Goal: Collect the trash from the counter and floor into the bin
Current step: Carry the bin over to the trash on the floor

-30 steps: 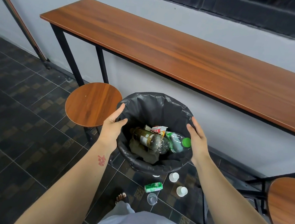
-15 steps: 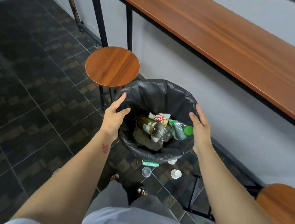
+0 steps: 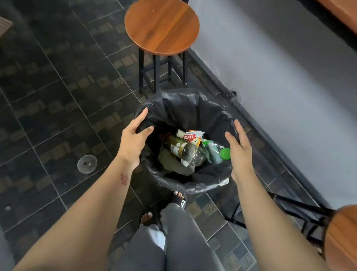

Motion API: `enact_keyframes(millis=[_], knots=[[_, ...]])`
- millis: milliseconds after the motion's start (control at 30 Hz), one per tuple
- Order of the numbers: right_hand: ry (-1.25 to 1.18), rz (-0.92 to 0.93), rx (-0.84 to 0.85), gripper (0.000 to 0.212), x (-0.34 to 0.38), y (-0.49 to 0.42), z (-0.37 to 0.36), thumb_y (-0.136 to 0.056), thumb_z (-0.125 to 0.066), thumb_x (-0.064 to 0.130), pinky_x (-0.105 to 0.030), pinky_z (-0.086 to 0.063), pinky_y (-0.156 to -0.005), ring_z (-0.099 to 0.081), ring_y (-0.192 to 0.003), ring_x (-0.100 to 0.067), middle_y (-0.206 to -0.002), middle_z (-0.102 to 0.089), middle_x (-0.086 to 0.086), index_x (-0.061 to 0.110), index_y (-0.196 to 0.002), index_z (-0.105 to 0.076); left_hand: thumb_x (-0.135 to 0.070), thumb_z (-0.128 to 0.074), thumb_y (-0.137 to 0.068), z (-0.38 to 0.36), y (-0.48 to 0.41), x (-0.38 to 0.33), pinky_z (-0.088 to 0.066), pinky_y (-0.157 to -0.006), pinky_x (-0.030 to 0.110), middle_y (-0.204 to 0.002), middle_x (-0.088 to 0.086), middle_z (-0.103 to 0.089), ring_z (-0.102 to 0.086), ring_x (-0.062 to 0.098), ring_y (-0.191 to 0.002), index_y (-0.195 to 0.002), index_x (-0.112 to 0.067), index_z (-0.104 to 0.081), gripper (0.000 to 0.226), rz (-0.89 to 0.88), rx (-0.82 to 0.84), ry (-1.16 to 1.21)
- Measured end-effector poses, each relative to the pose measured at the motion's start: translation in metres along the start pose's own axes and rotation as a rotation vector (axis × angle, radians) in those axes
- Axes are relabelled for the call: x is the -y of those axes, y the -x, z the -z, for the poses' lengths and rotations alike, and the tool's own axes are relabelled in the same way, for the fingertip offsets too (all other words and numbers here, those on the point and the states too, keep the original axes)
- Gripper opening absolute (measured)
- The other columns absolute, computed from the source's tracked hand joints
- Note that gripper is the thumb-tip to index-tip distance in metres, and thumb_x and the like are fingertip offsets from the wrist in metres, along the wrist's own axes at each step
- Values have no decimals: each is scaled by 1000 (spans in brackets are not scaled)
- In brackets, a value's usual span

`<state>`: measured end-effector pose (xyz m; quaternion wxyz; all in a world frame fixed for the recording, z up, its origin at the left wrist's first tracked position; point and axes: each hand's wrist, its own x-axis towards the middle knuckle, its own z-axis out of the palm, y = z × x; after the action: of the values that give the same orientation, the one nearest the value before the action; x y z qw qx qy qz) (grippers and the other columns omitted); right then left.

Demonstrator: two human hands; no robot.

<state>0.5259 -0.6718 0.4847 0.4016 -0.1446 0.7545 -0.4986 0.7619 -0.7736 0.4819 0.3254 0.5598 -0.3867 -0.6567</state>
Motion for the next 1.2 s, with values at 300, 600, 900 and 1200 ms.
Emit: enact_keyframes(millis=[300,600,900,1200], knots=[[41,-84,90,48,-111,-18,-43,-92,-64,27,-35,-29,-115,-36,-136,-5,-148,-39,20,55,-129,-52,-3,-62,-93,47,-15,107,-43,-95,14,-132,-13,-57,-52,0,-114,-132,-31,-60,48,63,-175,-59],[107,-39,197,47,-226,-94,-92,-95,-59,26,-30,-26,-113,-32,-135,-4,-150,-37,16,46,-136,-48,-3,-65,-90,75,-77,244,-40,-108,29,-131,-11,-59,-52,4,-122,-126,-31,-65,46,68,-302,-13],[144,127,271,47,-324,-188,-186,-95,-59,23,-21,-27,-112,-34,-138,-7,-150,-41,11,37,-139,-49,-8,-67,-89,129,-184,349,-41,-108,35,-132,-11,-60,-52,8,-125,-116,-43,-68,44,-39,-346,-16],[57,254,317,49,-377,-269,-280,-93,-61,15,-26,-29,-115,-38,-135,-4,-147,-44,11,32,-139,-52,-10,-61,-94,175,-294,397,-44,-105,35,-137,-10,-53,-51,8,-124,-127,-37,-63,42,-189,-414,-38]])
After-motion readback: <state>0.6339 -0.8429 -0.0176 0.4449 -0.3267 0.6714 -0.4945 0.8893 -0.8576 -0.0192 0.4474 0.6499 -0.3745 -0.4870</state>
